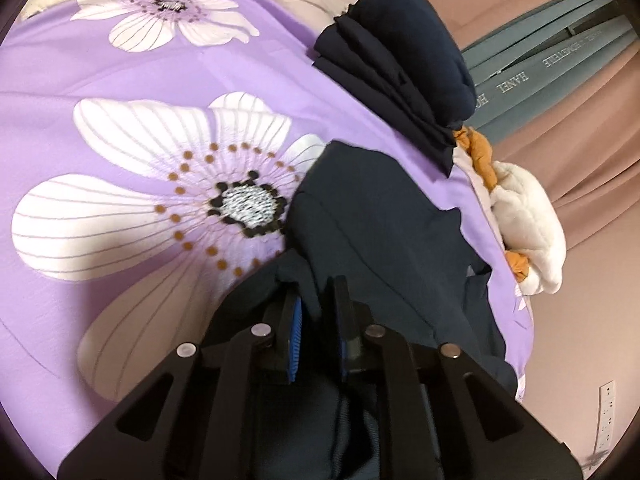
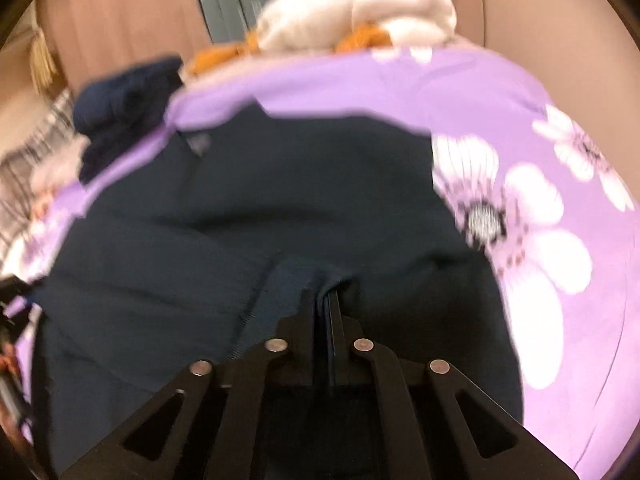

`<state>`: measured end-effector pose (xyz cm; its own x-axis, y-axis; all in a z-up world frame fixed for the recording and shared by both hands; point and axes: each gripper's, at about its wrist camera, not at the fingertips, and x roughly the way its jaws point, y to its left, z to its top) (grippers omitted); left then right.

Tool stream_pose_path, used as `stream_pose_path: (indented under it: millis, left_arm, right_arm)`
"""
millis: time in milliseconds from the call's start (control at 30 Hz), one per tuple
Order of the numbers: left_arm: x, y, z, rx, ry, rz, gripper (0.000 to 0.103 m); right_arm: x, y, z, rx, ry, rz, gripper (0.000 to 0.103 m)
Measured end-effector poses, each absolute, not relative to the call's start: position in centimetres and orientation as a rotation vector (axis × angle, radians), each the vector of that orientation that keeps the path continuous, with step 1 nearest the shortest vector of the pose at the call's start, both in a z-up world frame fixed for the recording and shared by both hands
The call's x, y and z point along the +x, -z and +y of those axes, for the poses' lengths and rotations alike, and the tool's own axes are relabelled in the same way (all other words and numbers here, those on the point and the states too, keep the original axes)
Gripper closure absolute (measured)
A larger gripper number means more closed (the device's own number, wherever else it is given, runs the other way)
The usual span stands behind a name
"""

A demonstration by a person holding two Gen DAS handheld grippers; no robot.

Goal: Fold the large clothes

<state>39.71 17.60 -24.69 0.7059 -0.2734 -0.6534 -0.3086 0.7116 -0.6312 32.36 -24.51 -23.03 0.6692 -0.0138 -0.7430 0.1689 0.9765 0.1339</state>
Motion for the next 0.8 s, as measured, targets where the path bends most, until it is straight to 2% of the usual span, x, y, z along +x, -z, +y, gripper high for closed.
stream_pose_path:
  millis: [67, 133, 200, 400, 600, 800]
  left_arm:
    - [39.6, 25.1, 18.3, -0.799, -0.018, 0.839, 0.083]
    - [39.0, 24.9, 19.4, -0.793, -0.023, 0.850, 0.085]
    - [38.3, 24.1, 20.2, -0.715, -0.069, 0.861, 0.082]
    - [37.8, 21.7, 18.5, -0.550, -0.012, 0.845, 0.082]
    - [38.8, 20.4, 8.9, -0.349, 0.220, 0.863, 0.082]
    - [38.4, 23.2, 3.4, -0.139, 0.268, 0.904, 0.082]
  right_arm:
    - [32.8, 23.3, -25.1, 0.212, 0.099, 0.843, 0.095]
    - [32.6, 22.4, -25.9, 0.237, 0.099, 0.818, 0.069]
    - [32.2, 21.1, -26.4, 0.228, 0.119, 0.782, 0.060]
    - [30.2, 17.7, -24.1, 0.156, 0.023, 0.675, 0.060]
    - [33.3, 18.6, -16.4, -0.010, -0.123, 0.726, 0.061]
    - [36.0, 21.4, -12.4, -0.068, -0.165, 0.788, 0.067]
